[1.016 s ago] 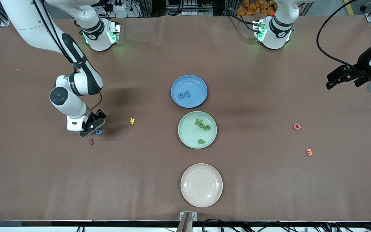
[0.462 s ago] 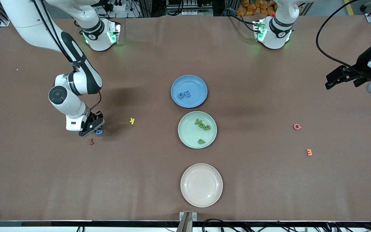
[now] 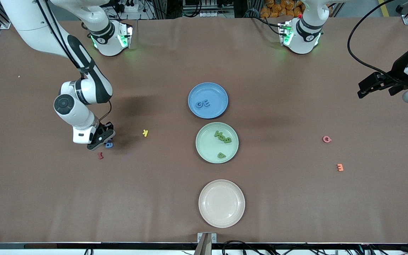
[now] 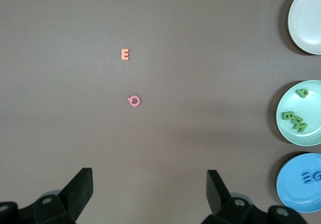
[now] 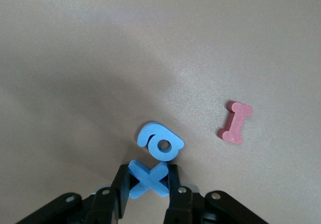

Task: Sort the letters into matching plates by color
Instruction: 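Carry the blue x over the blue plate with the right gripper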

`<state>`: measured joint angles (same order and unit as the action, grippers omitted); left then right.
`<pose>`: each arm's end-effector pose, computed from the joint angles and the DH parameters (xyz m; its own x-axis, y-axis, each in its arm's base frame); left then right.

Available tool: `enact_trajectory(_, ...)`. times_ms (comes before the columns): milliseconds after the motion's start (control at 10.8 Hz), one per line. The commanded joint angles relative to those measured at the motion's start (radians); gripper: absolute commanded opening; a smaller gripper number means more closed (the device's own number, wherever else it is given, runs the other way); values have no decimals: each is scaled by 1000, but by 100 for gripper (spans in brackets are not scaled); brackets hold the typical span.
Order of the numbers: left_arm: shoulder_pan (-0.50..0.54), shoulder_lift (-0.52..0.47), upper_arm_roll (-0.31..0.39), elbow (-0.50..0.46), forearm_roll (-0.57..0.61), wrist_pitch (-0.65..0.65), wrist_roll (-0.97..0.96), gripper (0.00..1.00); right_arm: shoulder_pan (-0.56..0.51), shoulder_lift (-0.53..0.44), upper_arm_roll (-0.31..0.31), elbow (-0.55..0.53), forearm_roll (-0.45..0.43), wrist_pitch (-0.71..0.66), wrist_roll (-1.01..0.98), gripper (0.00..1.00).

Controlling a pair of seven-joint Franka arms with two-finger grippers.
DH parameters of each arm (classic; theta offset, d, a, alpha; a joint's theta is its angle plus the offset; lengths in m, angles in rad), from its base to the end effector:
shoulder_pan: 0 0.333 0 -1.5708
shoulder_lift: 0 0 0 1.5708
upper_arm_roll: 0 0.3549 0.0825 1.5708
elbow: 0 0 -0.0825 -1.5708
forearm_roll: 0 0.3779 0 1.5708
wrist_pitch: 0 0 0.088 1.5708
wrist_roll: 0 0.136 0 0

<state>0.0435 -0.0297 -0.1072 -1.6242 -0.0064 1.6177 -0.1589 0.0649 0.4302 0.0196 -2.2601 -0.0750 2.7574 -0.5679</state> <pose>0.5416 -0.0363 0.6297 0.9952 0.0953 0.0222 0.0952 -0.9954 0.0068 0.5567 0.0497 0.1873 0.7510 0.6589 0.0429 0.6566 -0.7521 0.0565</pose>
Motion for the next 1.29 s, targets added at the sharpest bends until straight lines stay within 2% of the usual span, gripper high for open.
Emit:
enact_trajectory(0,10,-6,-3,-3,-24,2,25,100,-19,-47,28,-13,-14,-74,55,15)
enact_trajectory(92,10,-6,-3,-3,-24,2,24,100,-22,-60,61,-9,-14,-123,127,15)
enact_trajectory(369,10,-4,-3,-3,-24,2,24,100,-20,-85,103,-7,-11,-174,274,15)
enact_trajectory(554,10,-4,-3,-3,-24,2,25,100,-19,-96,167,4,3,-228,443,15)
enact_trajectory(739,12,-3,-3,-3,-24,2,25,100,-16,-105,279,31,30,-290,706,15)
enact_trajectory(924,10,-1,-2,-3,-24,2,24,100,-11,-105,382,46,37,-292,875,15)
enact_trajectory(1108,10,-3,-3,-3,-24,2,24,100,12,-105,459,66,61,-294,988,15)
enact_trajectory(1201,12,-3,-2,-5,-24,4,24,100,50,-97,470,74,69,-292,1028,15)
